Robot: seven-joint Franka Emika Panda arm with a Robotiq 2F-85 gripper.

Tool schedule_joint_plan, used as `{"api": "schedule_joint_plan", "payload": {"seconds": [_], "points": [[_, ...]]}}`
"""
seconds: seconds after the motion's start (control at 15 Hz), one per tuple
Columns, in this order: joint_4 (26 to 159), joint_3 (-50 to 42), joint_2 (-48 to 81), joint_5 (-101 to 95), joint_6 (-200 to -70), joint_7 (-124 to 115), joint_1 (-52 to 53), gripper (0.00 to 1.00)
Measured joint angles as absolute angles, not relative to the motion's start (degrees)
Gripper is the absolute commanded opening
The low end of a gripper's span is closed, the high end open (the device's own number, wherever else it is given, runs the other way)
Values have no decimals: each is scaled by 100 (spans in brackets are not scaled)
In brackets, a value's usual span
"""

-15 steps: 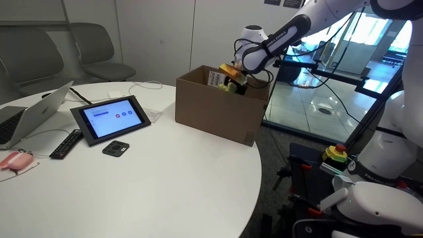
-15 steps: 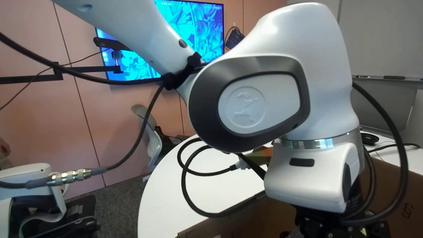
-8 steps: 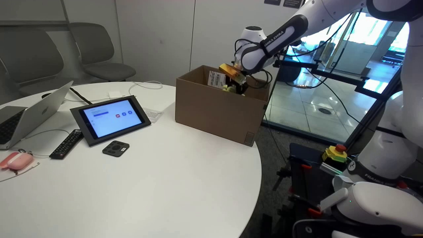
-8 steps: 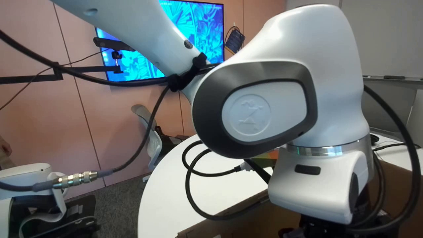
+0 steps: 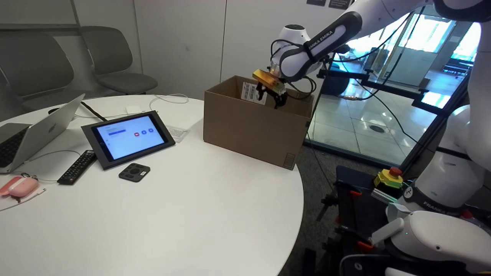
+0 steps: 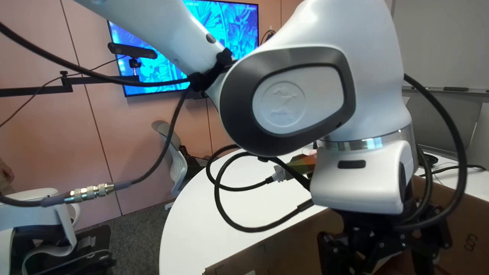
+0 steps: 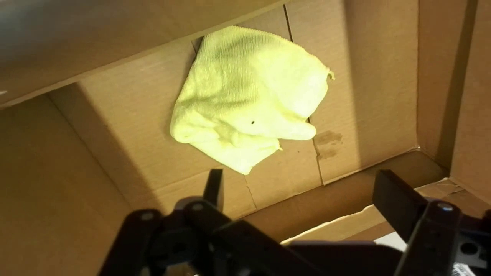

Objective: Put the marker on the towel then put the towel in the box

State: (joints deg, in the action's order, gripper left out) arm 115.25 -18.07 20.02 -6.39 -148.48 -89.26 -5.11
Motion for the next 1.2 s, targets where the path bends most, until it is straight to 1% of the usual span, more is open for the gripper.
{"api": "schedule_joint_plan", "payload": {"seconds": [0.33, 0.6, 0.93, 1.2], "points": [[11772, -1729, 1294, -1504, -14798, -8594, -110, 100], [12060, -1296, 440, -1973, -14428, -8158, 104, 100], [12457, -499, -580, -1760, -13887, -7048, 145, 100], [12731, -109, -1259, -868, -13307, -5664, 195, 100]]}}
